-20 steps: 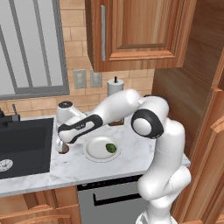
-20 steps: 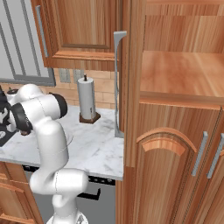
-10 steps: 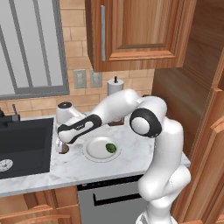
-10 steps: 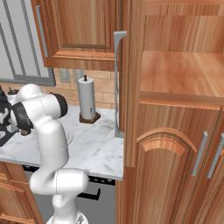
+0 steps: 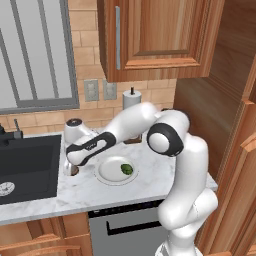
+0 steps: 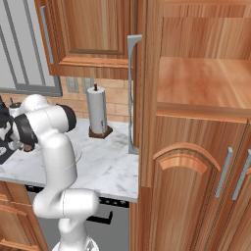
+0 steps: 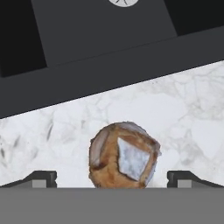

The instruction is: Pick the avocado and bread from the counter and place them on the plate. Then pick the jam from the cabinet and place it next to the plate. Lastly close the cabinet door.

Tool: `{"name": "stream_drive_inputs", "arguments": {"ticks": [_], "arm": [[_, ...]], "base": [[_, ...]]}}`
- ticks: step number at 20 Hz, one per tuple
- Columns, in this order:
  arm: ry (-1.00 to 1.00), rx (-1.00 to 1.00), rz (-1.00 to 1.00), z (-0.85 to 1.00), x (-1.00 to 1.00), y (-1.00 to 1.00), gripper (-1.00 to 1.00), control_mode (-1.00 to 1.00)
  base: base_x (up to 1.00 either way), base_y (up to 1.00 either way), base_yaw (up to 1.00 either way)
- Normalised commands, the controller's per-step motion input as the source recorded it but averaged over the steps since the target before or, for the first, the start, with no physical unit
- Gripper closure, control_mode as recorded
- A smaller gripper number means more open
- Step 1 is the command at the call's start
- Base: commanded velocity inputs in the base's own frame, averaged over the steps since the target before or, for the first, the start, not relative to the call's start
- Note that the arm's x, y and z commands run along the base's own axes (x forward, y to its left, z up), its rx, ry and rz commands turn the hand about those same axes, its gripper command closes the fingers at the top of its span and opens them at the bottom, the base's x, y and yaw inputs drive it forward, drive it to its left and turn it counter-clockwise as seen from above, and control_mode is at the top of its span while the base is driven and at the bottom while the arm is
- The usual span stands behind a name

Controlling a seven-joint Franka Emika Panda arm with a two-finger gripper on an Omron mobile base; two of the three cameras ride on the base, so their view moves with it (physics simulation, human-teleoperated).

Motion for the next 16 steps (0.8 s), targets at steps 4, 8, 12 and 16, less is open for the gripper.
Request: {"name": "stream_drive_inputs", "arguments": {"ticks": [4,8,12,16], "arm": [[0.0,0.0,0.0,-0.21,0.0,0.0,-1.0,-1.0],[0.0,0.0,0.0,-0.17,0.07,0.0,-1.0,-1.0],[0.0,0.0,0.0,-0.11,0.15,0.0,-1.0,-1.0],[0.0,0.0,0.0,-0.07,0.23,0.01,-1.0,-1.0]], "base": [[0.0,0.0,0.0],[0.0,0.0,0.0],[0.0,0.0,0.0],[0.0,0.0,0.0]]}}
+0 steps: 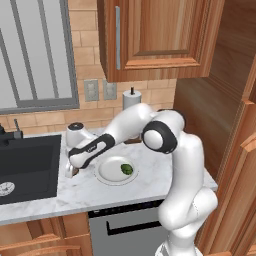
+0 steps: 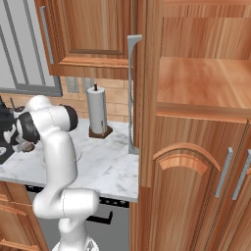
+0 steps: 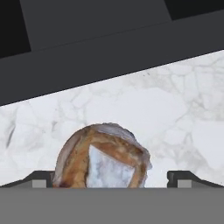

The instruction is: Pick the avocado and bread from the counter and place them on the plate. Then pick the jam from the cabinet and place it next to the plate. Lastly close the cabinet door.

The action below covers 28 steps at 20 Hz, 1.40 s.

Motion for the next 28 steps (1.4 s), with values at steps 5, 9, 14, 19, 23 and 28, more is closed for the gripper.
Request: {"name": "stream_drive_inputs", "arguments": {"ticks": [5,9,14,19,23,28], "arm": [[0.0,0.0,0.0,-0.04,0.23,0.23,-1.0,-1.0],[0.02,0.0,0.0,-0.09,0.14,0.36,-1.0,-1.0],[0.07,0.0,0.0,-0.34,0.03,0.11,-1.0,-1.0],[0.1,0.0,0.0,-0.47,0.0,0.01,1.0,-1.0],[0.0,0.0,0.0,-0.16,-0.2,-0.08,1.0,-1.0],[-0.11,-0.01,-0.01,0.02,-0.49,-0.18,1.0,-1.0]], "base": [[0.0,0.0,0.0],[0.0,0.0,0.0],[0.0,0.0,0.0],[0.0,0.0,0.0],[0.0,0.0,0.0],[0.0,0.0,0.0]]}}
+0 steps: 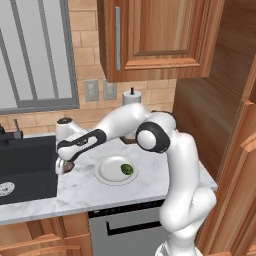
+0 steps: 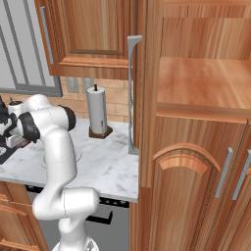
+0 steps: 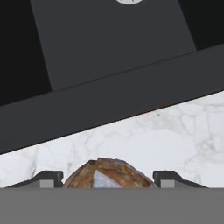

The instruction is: Pick the avocado and bread from the counter and place them on the plate. Then pick the jam from the cabinet and place it next to the plate. Lastly close the cabinet door.

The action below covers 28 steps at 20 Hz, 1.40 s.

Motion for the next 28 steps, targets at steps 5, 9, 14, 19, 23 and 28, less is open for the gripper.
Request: {"name": "stream_drive_inputs", "arguments": {"ticks": [5,9,14,19,23,28], "arm": [[-0.2,-0.05,-0.07,0.16,-0.59,-0.37,1.0,-1.0],[-0.29,-0.09,-0.05,0.44,-0.6,-0.59,1.0,-1.0],[-0.27,-0.04,-0.05,0.48,-0.41,-0.68,1.0,-1.0],[-0.17,0.01,-0.03,0.36,-0.29,-0.63,1.0,-1.0],[-0.02,0.14,0.0,0.35,-0.02,-0.53,1.0,-1.0],[0.0,0.21,0.0,0.33,-0.02,-0.55,1.0,-1.0]], "base": [[0.0,0.0,0.0],[0.0,0.0,0.0],[0.0,0.0,0.0],[0.0,0.0,0.0],[0.0,0.0,0.0],[0.0,0.0,0.0]]}}
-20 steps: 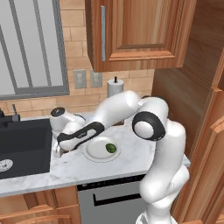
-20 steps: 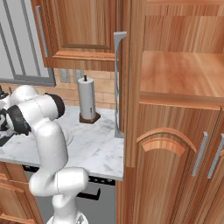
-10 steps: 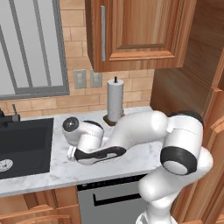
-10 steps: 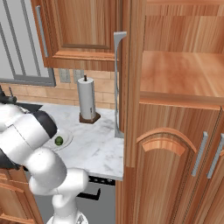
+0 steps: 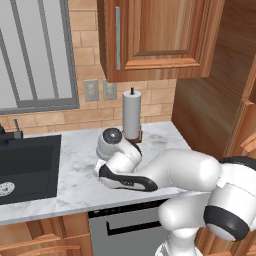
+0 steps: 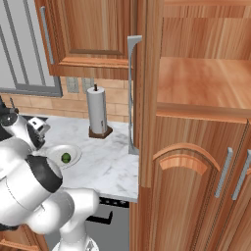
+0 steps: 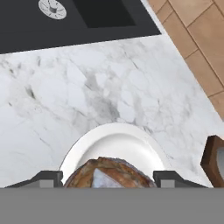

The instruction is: Pick the avocado and bread from the counter and place them on the plate. Then pick the jam from the cabinet and place it next to the plate. Lastly close the cabinet door.

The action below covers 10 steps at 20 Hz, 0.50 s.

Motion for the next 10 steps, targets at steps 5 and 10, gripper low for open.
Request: {"name": "stream_drive_inputs", "arguments": {"ticks": [5,10], "arm": [[0.01,0.18,-0.01,0.12,-0.03,-0.44,1.0,-1.0],[0.04,0.1,-0.1,-0.01,0.0,-0.22,1.0,-1.0]], "base": [[0.0,0.0,0.0],[0.0,0.0,0.0]]}}
